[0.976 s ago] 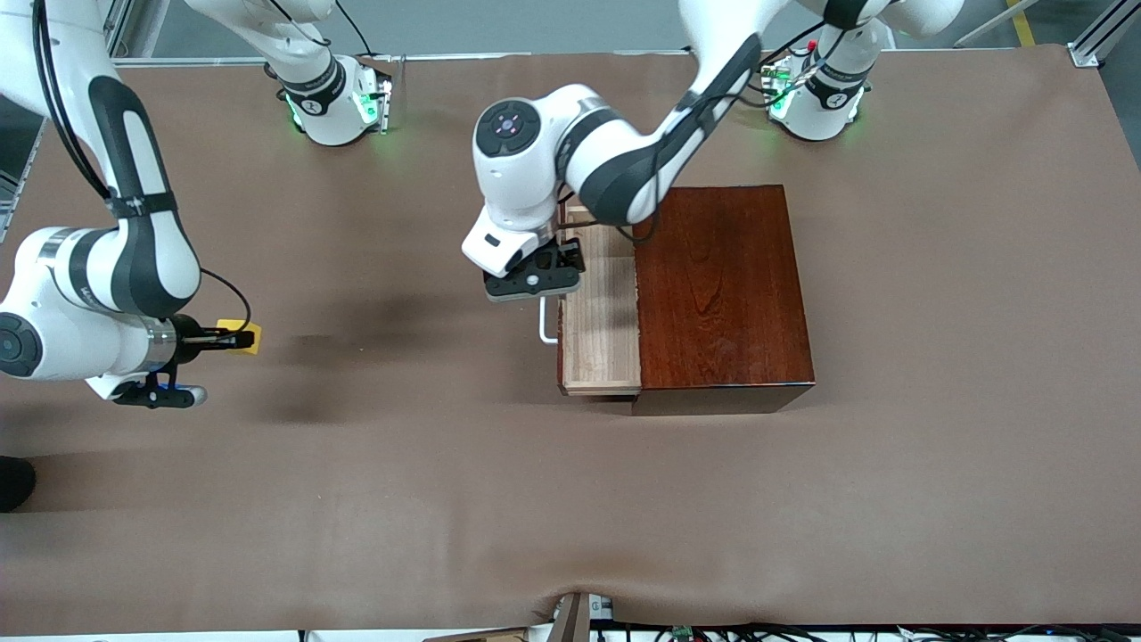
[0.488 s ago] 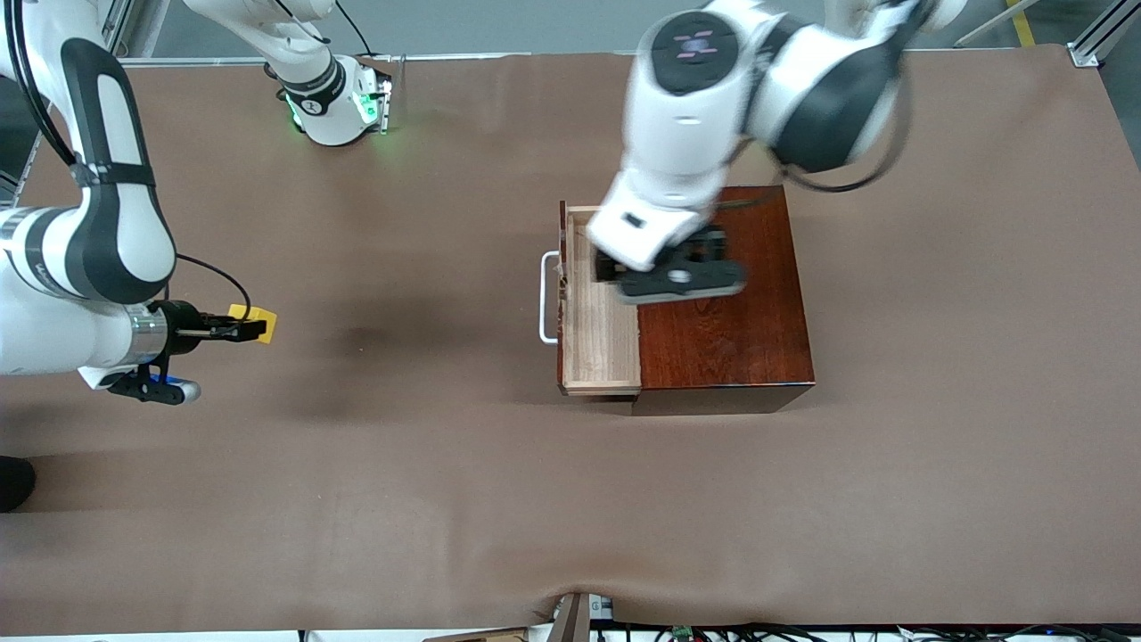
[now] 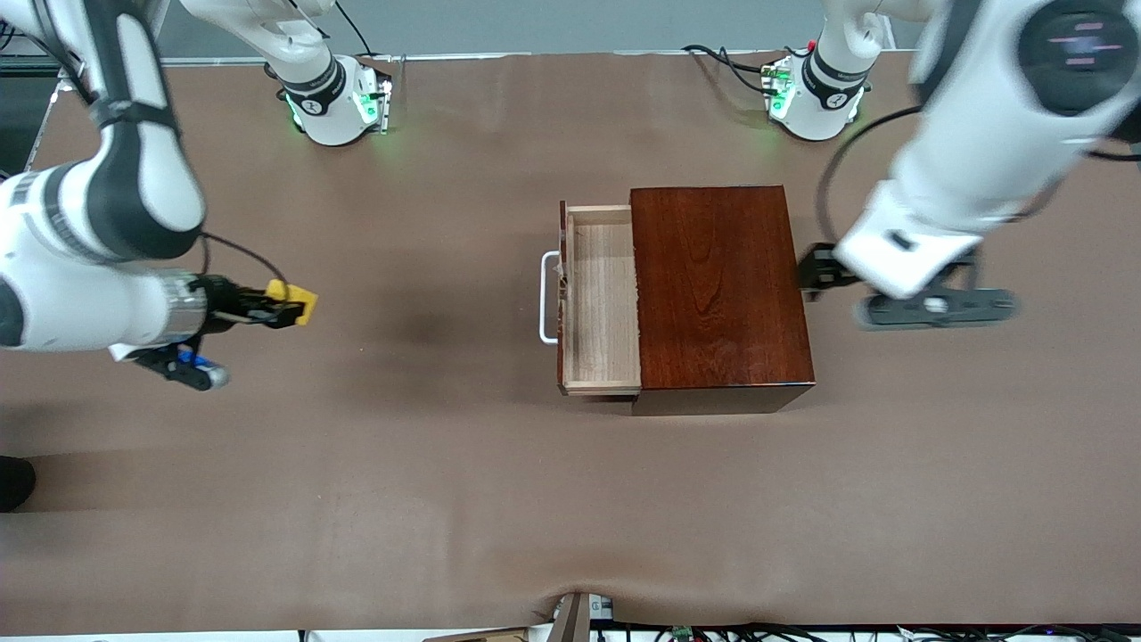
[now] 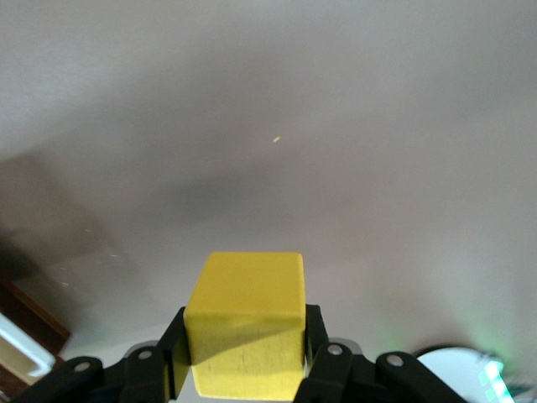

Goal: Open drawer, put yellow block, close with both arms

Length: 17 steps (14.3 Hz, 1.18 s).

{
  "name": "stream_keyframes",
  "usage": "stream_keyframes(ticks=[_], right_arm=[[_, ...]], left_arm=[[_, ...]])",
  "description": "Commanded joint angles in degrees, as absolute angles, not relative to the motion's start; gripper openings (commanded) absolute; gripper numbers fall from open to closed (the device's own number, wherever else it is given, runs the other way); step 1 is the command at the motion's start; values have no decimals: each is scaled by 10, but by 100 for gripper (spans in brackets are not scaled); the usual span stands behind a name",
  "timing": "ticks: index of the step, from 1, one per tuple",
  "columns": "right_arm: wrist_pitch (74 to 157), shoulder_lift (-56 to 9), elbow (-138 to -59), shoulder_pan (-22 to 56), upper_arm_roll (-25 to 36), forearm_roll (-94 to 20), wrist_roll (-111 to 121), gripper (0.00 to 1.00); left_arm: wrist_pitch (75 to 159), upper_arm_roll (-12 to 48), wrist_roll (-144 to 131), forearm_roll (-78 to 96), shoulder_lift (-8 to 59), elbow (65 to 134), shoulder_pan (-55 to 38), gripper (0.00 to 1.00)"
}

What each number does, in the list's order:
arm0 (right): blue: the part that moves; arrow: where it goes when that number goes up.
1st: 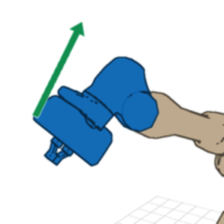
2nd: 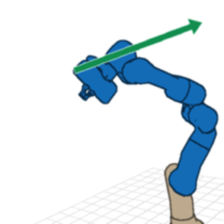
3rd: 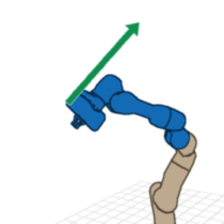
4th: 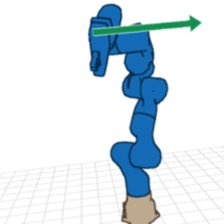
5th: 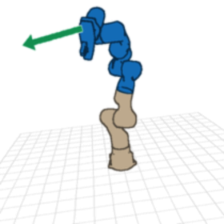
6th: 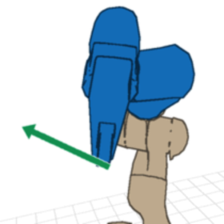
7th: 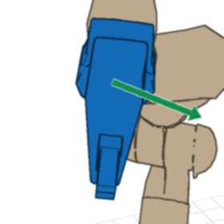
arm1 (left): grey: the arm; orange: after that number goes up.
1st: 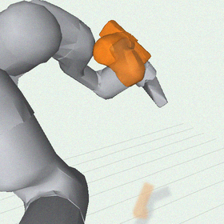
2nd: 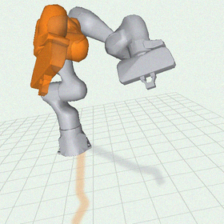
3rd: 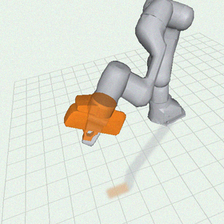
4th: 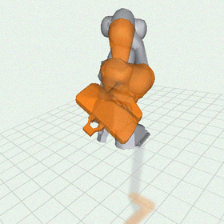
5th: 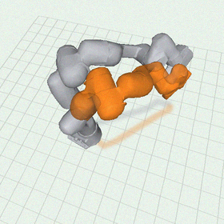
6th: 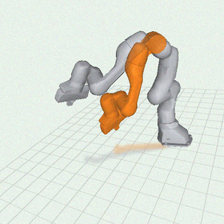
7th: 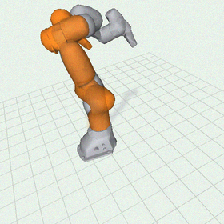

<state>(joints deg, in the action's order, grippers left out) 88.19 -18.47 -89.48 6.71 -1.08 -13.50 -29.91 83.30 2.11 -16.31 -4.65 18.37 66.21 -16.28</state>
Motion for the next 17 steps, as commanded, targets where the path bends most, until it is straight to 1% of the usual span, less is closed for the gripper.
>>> stream_keyframes(ticks=[1, 3, 5, 7, 9, 10, 12, 15, 17], right_arm=[[874, -173, -883, 132, -6, -144, -421, 0], [879, -174, -872, 181, -4, -155, -513, 0], [887, -178, -858, 220, -4, -170, -596, 0], [910, -179, -854, 255, -4, -170, -664, 0], [953, -183, -854, 283, -4, -174, -741, 0], [974, -188, -854, 301, -4, -175, -783, 0], [1022, -195, -854, 331, -4, -174, -852, 0], [1066, -212, -854, 359, -4, -175, -928, 0], [1117, -228, -854, 378, -4, -180, -1008, 0]], left_arm=[[806, 27, -103, -36, 155, 683, -111, 100], [802, 28, -52, -36, 140, 699, -74, 100], [806, 29, -28, -36, 116, 733, -48, 100], [835, 29, -16, -37, 75, 793, -33, 100], [890, 30, -1, -37, 27, 878, -11, 100], [907, 29, -1, -37, 14, 902, -11, 100], [908, 30, -10, -36, 14, 903, -13, 100], [906, 44, -11, -12, 18, 884, -18, 100], [906, 49, -12, 0, 17, 882, -17, 100]])
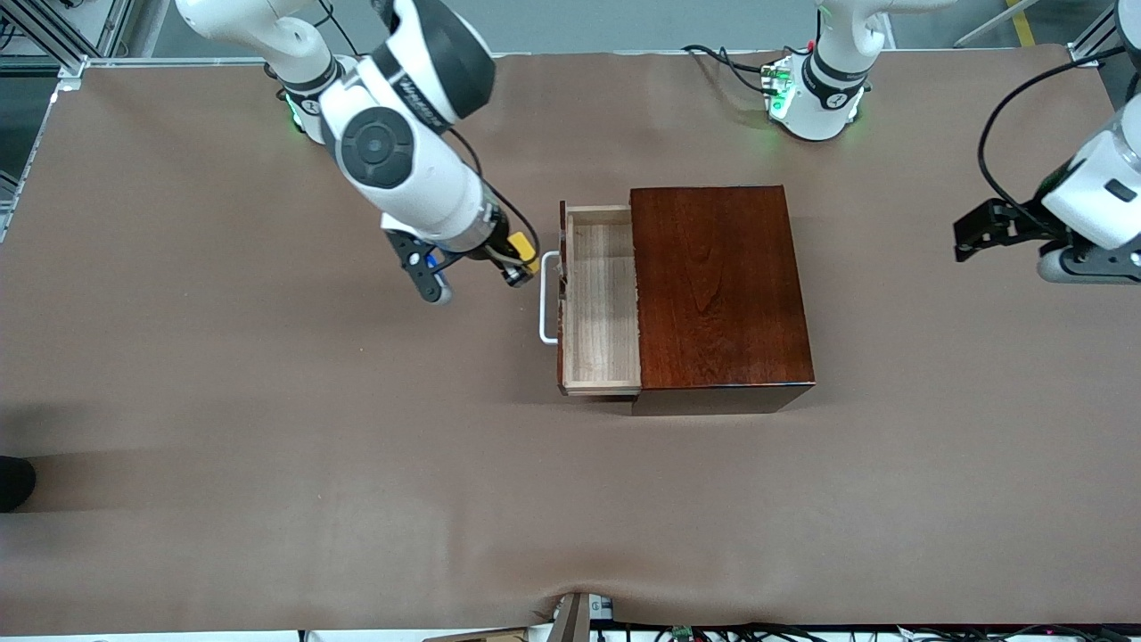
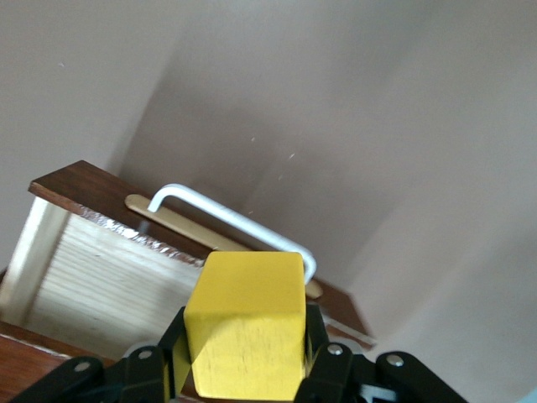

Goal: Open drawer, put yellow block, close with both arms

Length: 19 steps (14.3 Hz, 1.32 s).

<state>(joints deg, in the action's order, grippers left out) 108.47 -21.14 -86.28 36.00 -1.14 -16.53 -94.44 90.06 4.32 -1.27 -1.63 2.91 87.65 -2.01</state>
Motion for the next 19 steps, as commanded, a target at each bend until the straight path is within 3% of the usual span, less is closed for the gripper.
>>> stream_keyframes(ticks=[1, 8, 19], right_arm=[[1148, -237, -854, 387, -4, -200, -1046, 0], [1241, -286, -859, 439, -4, -218, -1142, 0], [1262, -334, -862, 446, -3, -216, -1161, 0]], left_arm=[[905, 50, -11, 1, 15, 886, -15, 100], [908, 53, -8, 0, -5, 896, -11, 100], [909, 54, -6, 1, -40, 927, -11, 100]])
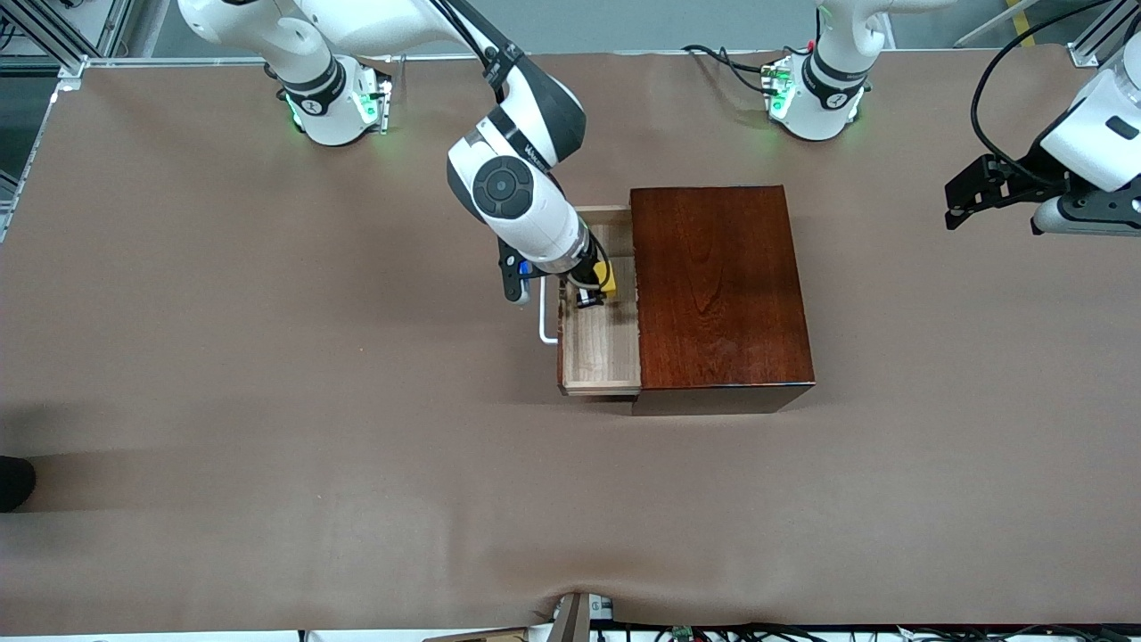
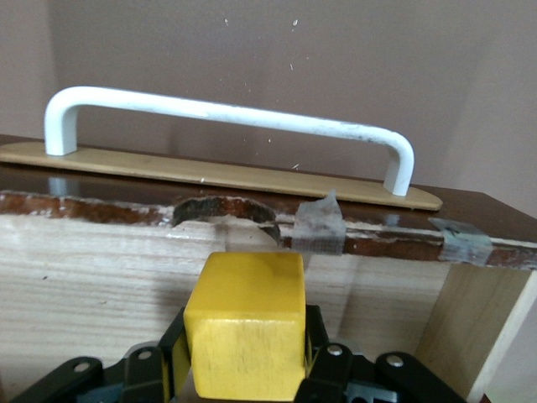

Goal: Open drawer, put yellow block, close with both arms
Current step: 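Lower the yellow cube into the drawer and open the right gripper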

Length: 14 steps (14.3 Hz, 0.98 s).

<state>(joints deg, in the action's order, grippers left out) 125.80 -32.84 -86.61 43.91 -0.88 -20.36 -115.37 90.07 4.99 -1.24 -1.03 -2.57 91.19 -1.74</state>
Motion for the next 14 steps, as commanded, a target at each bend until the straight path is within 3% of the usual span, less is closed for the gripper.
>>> stream_keyframes(ticks=[1, 4, 5, 6, 7, 11, 14], right_arm=[[1262, -338, -862, 446, -3, -215, -1162, 0], [1261, -342, -863, 449, -3, -212, -1161, 1], [1261, -346, -862, 450, -2, -211, -1161, 30], [1259, -349, -862, 450, -3, -211, -1163, 85], [1255, -351, -861, 449, -3, -210, -1163, 100], [1232, -345, -853, 447, 0, -208, -1161, 100], [1125, -339, -781, 429, 3, -208, -1161, 100]], left_arm=[[909, 54, -4, 1, -38, 925, -12, 100], [909, 57, -4, 1, -33, 922, -18, 100], [909, 61, -2, 1, -33, 923, -18, 100], [909, 63, -2, 0, -31, 925, -18, 100], [909, 69, -2, 0, -30, 926, -18, 100], [928, 70, -1, -1, -17, 922, -15, 100], [943, 71, -2, -1, -4, 924, -18, 100]])
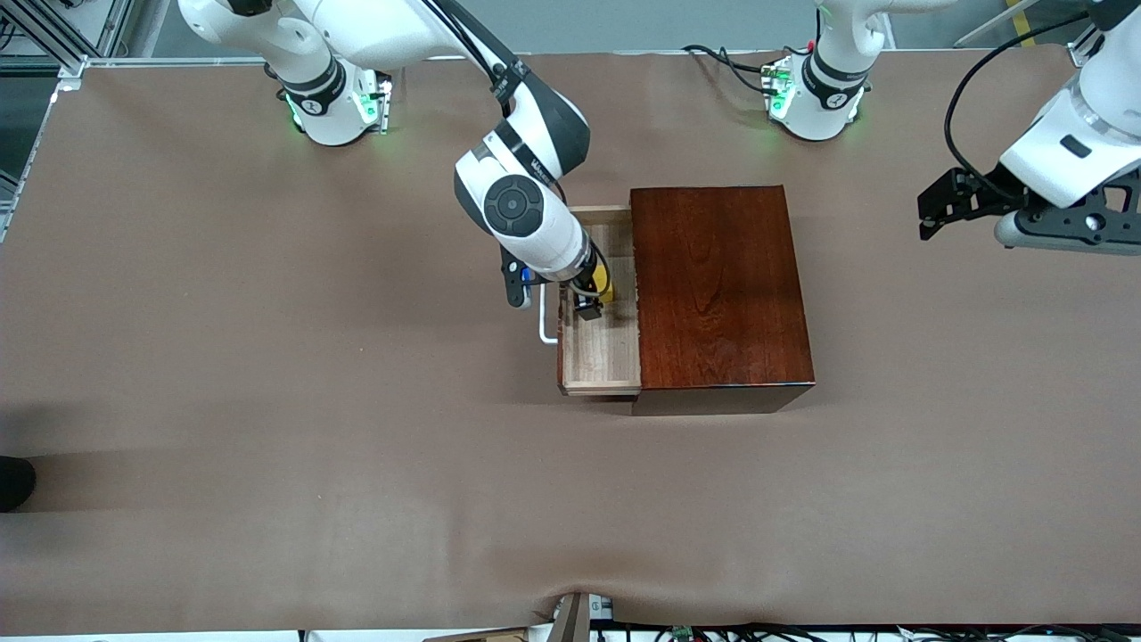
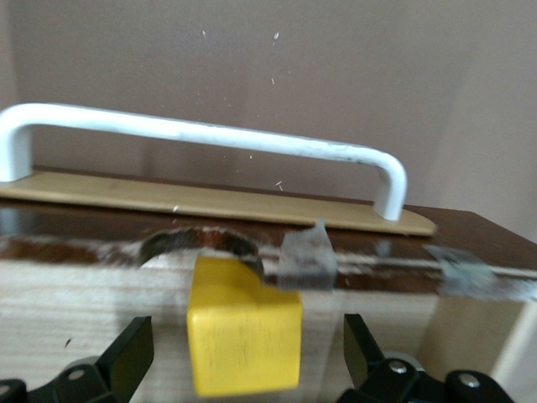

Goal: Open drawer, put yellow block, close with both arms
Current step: 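Lower the yellow cube into the drawer and open the right gripper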

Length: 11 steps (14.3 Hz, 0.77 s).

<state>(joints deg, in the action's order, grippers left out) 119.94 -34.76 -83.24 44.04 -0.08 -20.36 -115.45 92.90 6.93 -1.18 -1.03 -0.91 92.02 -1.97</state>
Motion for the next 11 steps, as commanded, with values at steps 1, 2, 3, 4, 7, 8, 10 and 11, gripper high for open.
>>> stream_keyframes(ticks=[1, 2, 3, 4, 7, 8, 10, 11], right_arm=[[1087, -339, -751, 417, 4, -208, -1161, 100], [1051, -339, -724, 399, 3, -210, -1161, 100], [1024, -338, -701, 385, 3, -210, -1160, 100], [1002, -336, -679, 373, 4, -209, -1159, 100], [954, -315, -651, 323, 4, -208, -1146, 100], [935, -305, -651, 303, 3, -208, -1121, 100], [902, -289, -651, 281, 4, -208, -1063, 100], [888, -281, -651, 271, 4, -207, -1043, 100]], left_arm=[[945, 71, -2, -1, -2, 923, -19, 100], [948, 71, -2, -1, 3, 923, -20, 100], [950, 75, -2, -1, 6, 923, -20, 100], [950, 77, -2, -1, 9, 924, -19, 100], [945, 87, -3, -1, 7, 925, -18, 100], [945, 98, -13, 0, 8, 922, -20, 100], [951, 129, -39, 2, 18, 919, -21, 100], [958, 144, -56, 6, 32, 913, -22, 100]])
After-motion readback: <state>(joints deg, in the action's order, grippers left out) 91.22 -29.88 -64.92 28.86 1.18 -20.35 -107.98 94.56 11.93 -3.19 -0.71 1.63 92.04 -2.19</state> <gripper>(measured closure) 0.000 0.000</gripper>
